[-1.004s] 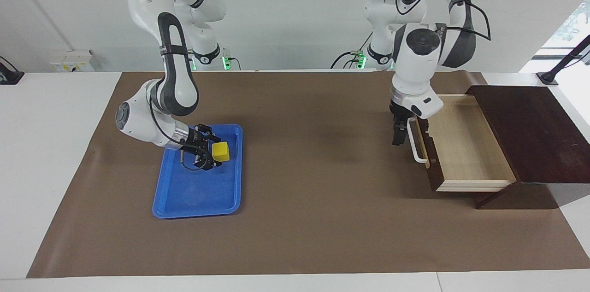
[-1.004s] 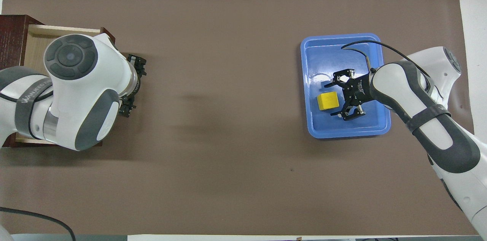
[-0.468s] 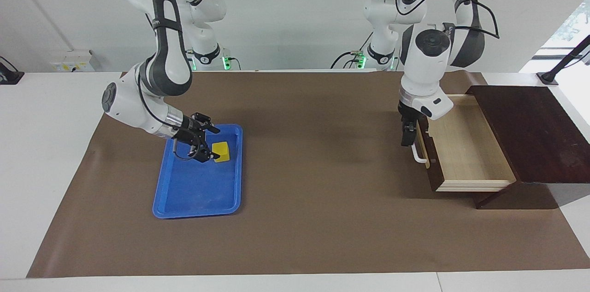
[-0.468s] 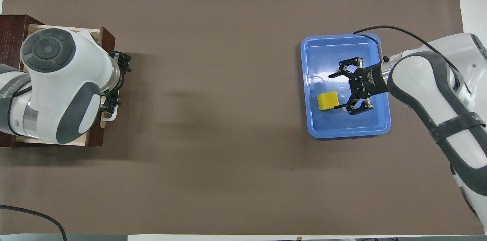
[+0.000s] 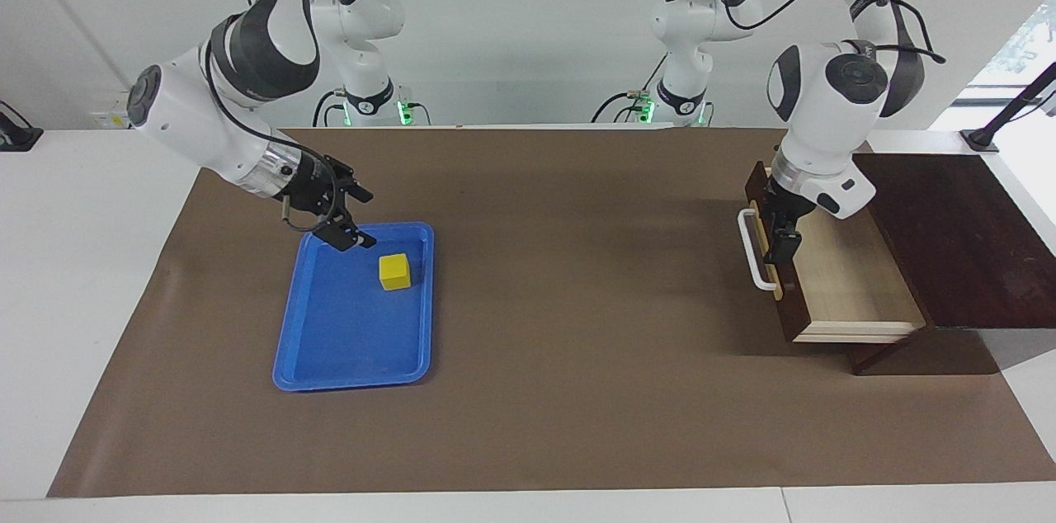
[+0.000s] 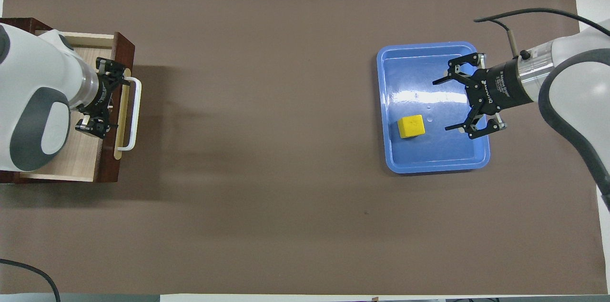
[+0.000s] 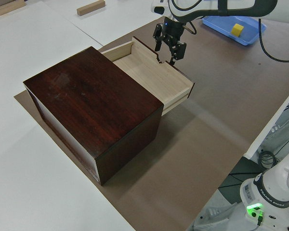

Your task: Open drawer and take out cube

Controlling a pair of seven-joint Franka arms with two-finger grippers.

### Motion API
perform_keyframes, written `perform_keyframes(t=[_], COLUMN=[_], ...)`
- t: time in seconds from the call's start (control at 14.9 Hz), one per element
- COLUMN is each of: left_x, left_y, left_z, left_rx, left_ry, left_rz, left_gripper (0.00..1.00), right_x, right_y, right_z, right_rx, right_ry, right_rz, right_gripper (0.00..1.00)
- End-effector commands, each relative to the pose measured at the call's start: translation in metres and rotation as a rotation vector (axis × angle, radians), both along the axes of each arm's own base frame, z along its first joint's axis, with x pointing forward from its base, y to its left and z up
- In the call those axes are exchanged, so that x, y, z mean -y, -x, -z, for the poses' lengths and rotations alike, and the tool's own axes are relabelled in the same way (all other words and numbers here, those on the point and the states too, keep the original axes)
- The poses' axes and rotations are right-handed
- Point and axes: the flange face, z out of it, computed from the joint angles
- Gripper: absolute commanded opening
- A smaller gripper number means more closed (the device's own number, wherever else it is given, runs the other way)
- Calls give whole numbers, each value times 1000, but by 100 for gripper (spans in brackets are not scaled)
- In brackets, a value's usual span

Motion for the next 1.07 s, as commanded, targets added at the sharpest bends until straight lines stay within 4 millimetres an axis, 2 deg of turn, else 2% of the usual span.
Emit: perform_keyframes(t=[0.0, 0.27, 0.4, 0.54, 0.74, 0.8, 0.87, 0.94, 1.0], left_x=[-110, -150, -150, -132, -61, -46, -42, -39, -37], left_y=[-13, -8, -10, -6, 6, 14, 23, 36, 36], left_z=[-1, 2, -2, -15, -75, -91, -104, -129, -134], left_rx=[21, 22, 17, -18, -70, -92, -115, -152, -150], left_ry=[-81, -86, -87, -86, -33, -18, -2, 59, 79], left_rz=[24, 64, 70, 92, 194, 267, 344, 564, 658], left_gripper=[100, 100, 100, 100, 100, 100, 100, 100, 100], right_x=[6, 24, 31, 42, 60, 65, 70, 85, 87], right_y=[-3, 11, 23, 32, 48, 51, 54, 60, 61], right_z=[-33, -68, -84, -93, -118, -123, -129, -138, -140], right_rx=[55, 160, 220, 252, 326, 340, 358, 400, 419], right_ry=[49, 124, 173, 214, 314, 329, 337, 332, 325], right_rz=[-109, -371, -561, -725, -1059, -1138, -1207, -1319, -1385], right_gripper=[100, 100, 100, 100, 100, 100, 100, 100, 100])
